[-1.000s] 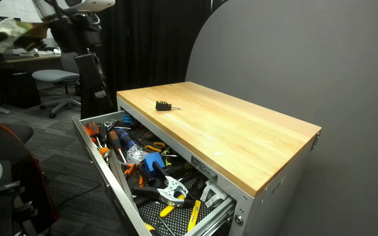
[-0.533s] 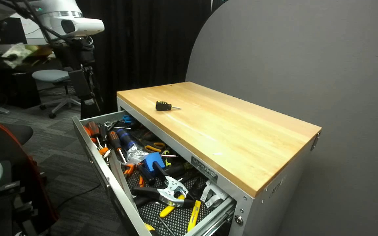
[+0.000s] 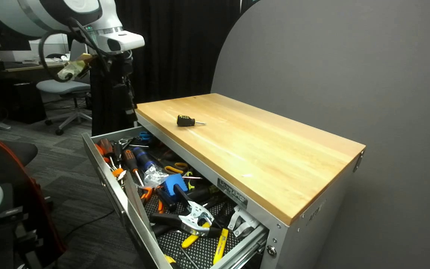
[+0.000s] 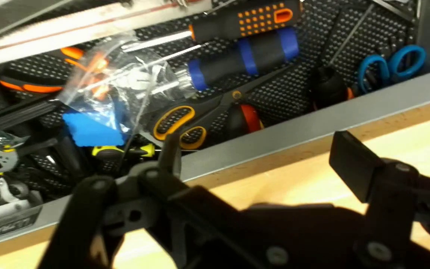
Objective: Put the screwdriver in the open drawer and then close the drawer
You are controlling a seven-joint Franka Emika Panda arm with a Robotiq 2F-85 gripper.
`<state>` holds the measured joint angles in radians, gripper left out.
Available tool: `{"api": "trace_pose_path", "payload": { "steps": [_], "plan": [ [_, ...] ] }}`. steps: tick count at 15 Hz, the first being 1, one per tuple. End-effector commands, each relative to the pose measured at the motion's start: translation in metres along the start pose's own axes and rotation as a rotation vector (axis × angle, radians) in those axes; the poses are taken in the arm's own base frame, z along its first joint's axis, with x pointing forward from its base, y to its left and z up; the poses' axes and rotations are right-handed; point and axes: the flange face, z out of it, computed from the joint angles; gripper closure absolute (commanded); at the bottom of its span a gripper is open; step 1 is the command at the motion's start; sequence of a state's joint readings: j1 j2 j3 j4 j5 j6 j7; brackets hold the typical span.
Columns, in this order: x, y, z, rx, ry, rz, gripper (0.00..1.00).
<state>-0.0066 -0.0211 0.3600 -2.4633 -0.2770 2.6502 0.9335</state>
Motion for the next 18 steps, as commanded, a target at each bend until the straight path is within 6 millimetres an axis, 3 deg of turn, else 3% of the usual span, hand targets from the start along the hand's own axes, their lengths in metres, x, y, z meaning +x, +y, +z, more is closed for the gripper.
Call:
{"api": "trace_pose_path", "payload": {
  "steps": [1, 6, 10, 12, 18],
  "plan": [
    [0.025, -0.015, 0.013, 0.131, 0.069, 0.037, 0.0],
    [0.051, 0.0, 0.018, 0.217, 0.214, 0.051, 0.0],
    [0.081, 0.003, 0.007, 0.187, 0.347, 0.022, 0.0],
    [0.083, -0.004, 0.012, 0.184, 0.386, 0.02, 0.0],
    [0.059, -0.035, 0.052, 0.182, 0.386, 0.04, 0.0]
  ]
}}
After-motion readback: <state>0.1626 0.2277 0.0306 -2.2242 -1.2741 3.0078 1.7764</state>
